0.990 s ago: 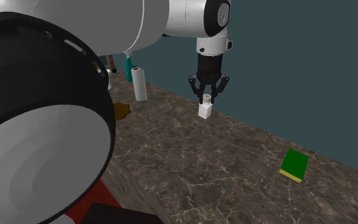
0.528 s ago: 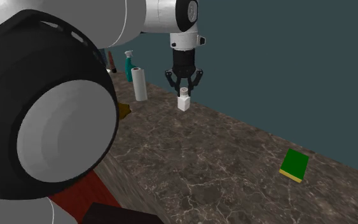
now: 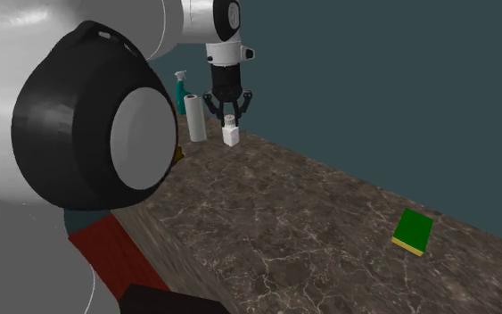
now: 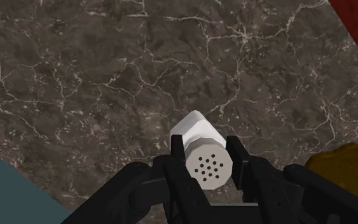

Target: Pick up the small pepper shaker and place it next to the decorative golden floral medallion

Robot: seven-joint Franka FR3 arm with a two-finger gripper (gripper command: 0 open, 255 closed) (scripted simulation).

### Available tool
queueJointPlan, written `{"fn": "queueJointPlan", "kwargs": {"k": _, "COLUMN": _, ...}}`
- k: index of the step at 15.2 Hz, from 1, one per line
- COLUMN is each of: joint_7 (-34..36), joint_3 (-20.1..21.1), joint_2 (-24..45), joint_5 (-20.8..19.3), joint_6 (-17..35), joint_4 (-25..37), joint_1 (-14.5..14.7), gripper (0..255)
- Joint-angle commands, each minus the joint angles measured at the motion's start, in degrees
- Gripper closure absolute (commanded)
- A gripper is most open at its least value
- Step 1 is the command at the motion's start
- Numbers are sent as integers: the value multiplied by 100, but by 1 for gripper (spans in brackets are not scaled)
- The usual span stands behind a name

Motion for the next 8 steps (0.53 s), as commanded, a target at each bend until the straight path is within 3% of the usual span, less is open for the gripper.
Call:
{"fn": "queueJointPlan", "kwargs": {"k": 1, "joint_7": 264, "joint_3": 132, "joint_2": 201, "joint_5": 22, "joint_6": -38, "joint_4": 233, "joint_1": 127, "gripper": 255}}
{"fn": "queueJointPlan", "kwargs": {"k": 8, "joint_7": 1065, "joint_3": 506, "joint_2": 1047, "joint_5": 38, "joint_6": -312, "joint_4": 1333, "joint_1": 560, "gripper": 255}}
